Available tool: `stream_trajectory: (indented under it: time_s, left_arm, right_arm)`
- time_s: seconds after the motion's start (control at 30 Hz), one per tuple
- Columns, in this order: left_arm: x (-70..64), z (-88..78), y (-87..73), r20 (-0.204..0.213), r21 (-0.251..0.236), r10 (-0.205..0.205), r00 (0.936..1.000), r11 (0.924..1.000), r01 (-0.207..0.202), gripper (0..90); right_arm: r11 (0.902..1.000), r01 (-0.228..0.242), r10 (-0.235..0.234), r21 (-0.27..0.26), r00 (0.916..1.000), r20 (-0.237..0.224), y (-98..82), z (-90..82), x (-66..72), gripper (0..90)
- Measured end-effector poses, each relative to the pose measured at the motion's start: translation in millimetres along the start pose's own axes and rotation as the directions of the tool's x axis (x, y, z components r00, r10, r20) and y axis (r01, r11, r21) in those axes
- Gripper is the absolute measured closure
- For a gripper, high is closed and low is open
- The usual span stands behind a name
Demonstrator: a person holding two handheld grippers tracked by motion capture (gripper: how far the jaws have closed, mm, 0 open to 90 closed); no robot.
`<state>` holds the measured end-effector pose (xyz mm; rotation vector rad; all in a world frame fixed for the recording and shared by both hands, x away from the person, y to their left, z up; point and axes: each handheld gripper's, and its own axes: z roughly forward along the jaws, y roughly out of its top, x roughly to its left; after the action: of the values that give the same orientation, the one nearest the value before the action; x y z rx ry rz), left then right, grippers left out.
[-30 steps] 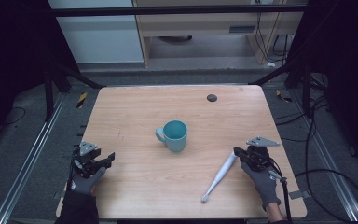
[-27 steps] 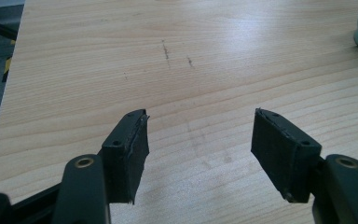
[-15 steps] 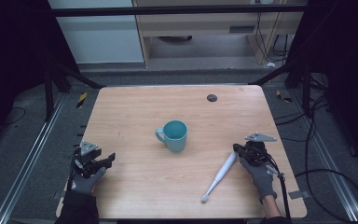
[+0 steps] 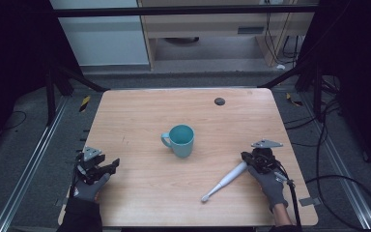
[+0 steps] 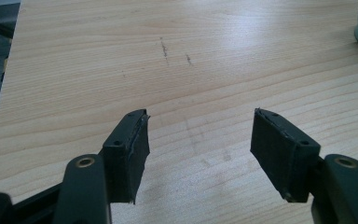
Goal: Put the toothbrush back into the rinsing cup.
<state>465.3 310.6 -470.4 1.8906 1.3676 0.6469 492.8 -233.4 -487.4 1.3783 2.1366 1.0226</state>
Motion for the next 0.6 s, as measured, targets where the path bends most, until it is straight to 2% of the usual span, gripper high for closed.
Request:
stream_trajectory:
  time_s: [0.1,0.6]
  left_arm:
    - [0.4,-0.5,0.0,0.001,-0.001,0.001,1.0000,1.0000,-0.001,36.1]
    - [0.2,-1.2,-0.1,0.002,-0.002,0.001,1.0000,1.0000,-0.001,36.1]
  right_arm:
    - [0.9998,0.014,-0.014,0.015,0.9999,0.010,-1.8,-0.8,1.0,85.3]
    - [0.9996,-0.009,0.009,0.026,0.9997,0.023,-12.2,-14.9,-3.1,85.0]
